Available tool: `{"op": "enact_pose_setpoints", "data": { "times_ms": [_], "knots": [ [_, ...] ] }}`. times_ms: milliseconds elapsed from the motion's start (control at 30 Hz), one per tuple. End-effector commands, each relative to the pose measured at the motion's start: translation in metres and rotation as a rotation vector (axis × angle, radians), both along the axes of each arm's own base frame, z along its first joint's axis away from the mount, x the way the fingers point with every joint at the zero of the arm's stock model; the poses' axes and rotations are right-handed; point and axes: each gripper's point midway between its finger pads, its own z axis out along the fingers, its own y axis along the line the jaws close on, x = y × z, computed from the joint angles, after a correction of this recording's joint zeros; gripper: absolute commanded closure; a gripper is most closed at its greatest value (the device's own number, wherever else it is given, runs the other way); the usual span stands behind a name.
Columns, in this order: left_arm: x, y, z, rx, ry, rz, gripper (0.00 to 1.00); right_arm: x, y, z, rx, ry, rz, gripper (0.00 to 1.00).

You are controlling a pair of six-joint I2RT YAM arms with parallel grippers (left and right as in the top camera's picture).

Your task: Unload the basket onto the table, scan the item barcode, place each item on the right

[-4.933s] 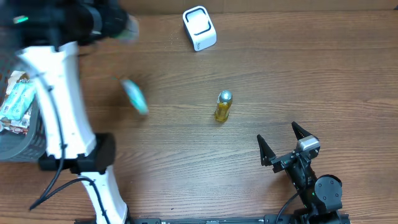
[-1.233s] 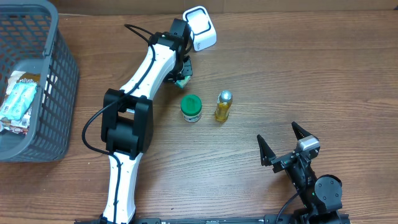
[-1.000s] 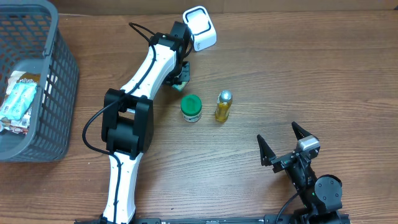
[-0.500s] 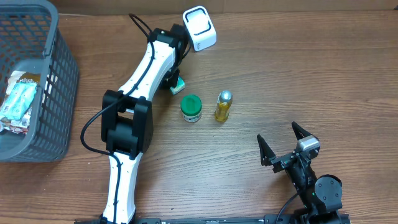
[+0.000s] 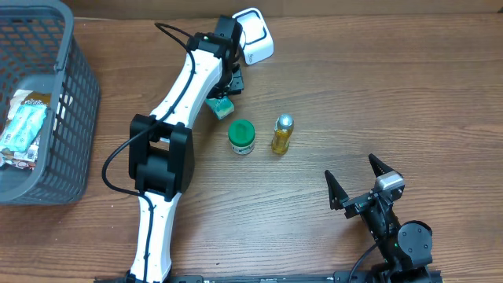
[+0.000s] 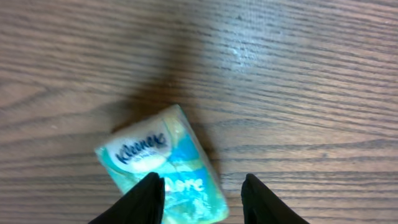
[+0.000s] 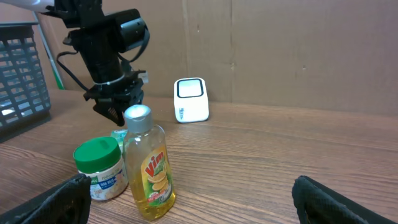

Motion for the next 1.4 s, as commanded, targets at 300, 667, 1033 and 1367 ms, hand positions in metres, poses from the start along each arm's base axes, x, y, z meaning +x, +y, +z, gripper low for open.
{"op": "enact_pose_setpoints", "data": {
  "times_ms": [300,667,1033,1367],
  "knots": [
    [-0.017,0.023,-0.027,0.164,0.085,0.006,0.73,0.001,-0.001,-0.003,0.002,0.003,-0.005,0.0],
    [-0.02,0.04,-0.007,0.191,0.131,-0.067,0.66,0.001,-0.001,-0.003,0.002,0.003,-0.005,0.0],
    [-0.028,0.041,-0.021,0.19,0.168,-0.074,0.61,0.001,-0.001,-0.003,0.002,0.002,-0.005,0.0],
    [-0.036,0.043,-0.03,0.197,0.195,-0.064,0.62,0.001,-0.001,-0.003,0.002,0.003,-0.005,0.0]
  ]
}}
